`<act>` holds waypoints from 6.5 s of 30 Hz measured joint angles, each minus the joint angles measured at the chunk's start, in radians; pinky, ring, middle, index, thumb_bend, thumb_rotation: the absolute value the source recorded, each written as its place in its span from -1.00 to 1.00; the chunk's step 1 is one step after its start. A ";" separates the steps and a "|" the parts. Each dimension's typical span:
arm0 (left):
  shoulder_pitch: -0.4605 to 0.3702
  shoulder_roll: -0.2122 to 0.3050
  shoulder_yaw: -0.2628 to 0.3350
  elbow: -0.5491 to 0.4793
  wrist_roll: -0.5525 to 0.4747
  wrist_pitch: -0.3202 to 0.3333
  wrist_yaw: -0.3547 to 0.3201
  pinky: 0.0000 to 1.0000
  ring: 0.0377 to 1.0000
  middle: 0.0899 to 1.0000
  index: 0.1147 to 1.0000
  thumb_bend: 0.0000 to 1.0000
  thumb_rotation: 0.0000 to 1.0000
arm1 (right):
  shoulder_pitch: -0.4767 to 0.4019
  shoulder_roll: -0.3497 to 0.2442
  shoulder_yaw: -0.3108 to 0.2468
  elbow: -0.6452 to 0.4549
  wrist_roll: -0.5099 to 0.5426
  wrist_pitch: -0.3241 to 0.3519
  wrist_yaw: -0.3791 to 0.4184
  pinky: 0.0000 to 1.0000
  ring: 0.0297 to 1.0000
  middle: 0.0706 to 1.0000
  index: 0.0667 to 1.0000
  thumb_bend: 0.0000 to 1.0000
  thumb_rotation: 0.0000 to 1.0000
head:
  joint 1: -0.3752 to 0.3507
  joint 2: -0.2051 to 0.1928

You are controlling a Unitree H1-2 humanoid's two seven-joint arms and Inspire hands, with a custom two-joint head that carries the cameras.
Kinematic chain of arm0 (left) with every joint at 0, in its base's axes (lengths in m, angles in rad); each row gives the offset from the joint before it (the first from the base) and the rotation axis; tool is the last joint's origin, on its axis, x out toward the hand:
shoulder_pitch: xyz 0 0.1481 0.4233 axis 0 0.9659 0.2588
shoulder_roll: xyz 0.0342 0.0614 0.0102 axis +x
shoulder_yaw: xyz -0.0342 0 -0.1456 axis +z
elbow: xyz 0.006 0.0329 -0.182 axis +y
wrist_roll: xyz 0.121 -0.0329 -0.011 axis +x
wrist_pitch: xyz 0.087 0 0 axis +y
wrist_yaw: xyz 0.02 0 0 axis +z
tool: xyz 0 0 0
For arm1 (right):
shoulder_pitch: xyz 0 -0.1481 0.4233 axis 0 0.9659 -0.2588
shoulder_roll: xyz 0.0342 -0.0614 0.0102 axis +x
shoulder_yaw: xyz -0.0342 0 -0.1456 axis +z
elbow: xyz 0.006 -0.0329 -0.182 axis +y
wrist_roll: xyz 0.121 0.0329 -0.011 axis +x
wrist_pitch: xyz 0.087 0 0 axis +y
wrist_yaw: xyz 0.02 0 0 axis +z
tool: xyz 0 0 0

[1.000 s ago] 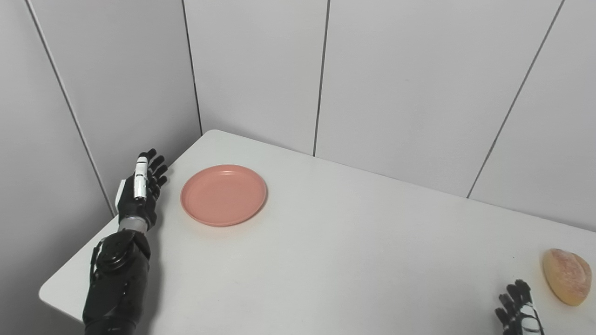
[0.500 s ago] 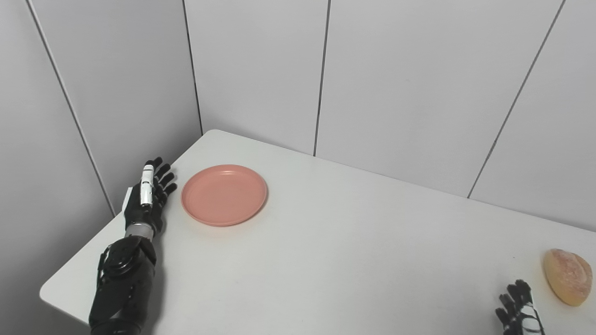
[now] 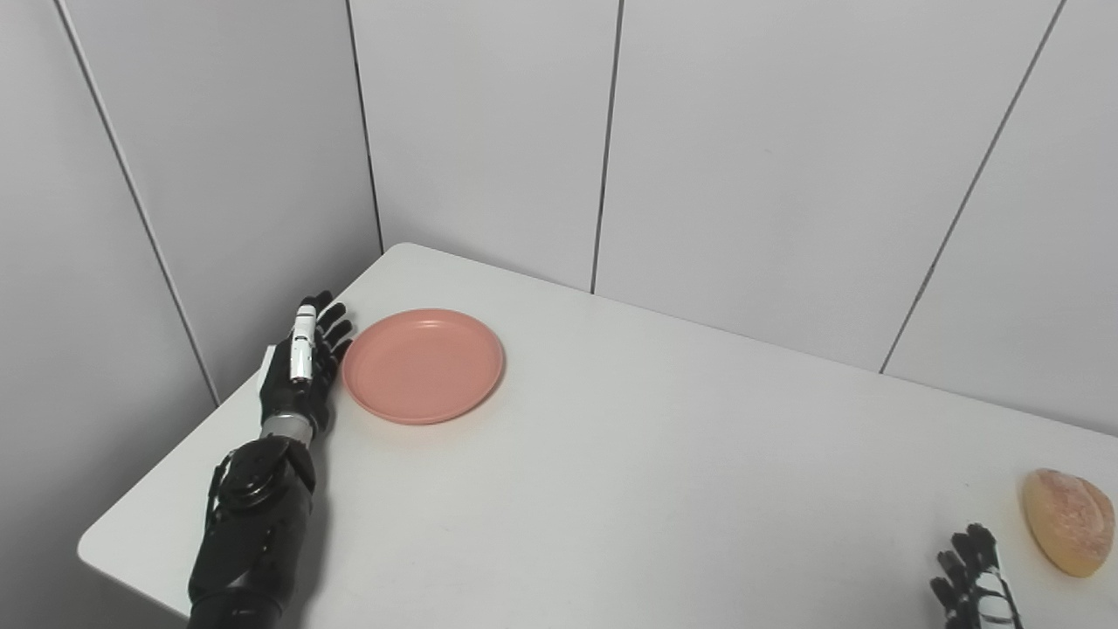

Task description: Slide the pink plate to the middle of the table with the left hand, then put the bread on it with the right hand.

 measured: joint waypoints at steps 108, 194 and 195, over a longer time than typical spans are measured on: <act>-0.013 -0.326 -0.352 -0.158 0.055 0.101 -0.169 0.78 0.75 0.74 0.68 -0.24 1.00 | -0.002 0.081 0.053 0.017 -0.108 -0.001 -0.051 0.87 0.87 0.91 0.91 -0.51 1.00 | -0.325 0.133; 0.111 -0.419 -0.339 -0.268 -0.023 0.097 -0.258 0.88 0.80 0.79 0.75 -0.31 1.00 | -0.290 0.000 0.019 -0.220 -0.867 0.440 -0.151 0.39 0.65 0.75 0.78 0.68 0.13 | -0.911 0.114; 0.111 -0.417 -0.339 -0.267 -0.024 0.097 -0.259 0.89 0.81 0.80 0.76 -0.31 1.00 | -0.298 -0.009 0.019 -0.214 -0.881 0.441 -0.152 0.40 0.66 0.77 0.79 0.70 0.11 | -0.919 0.110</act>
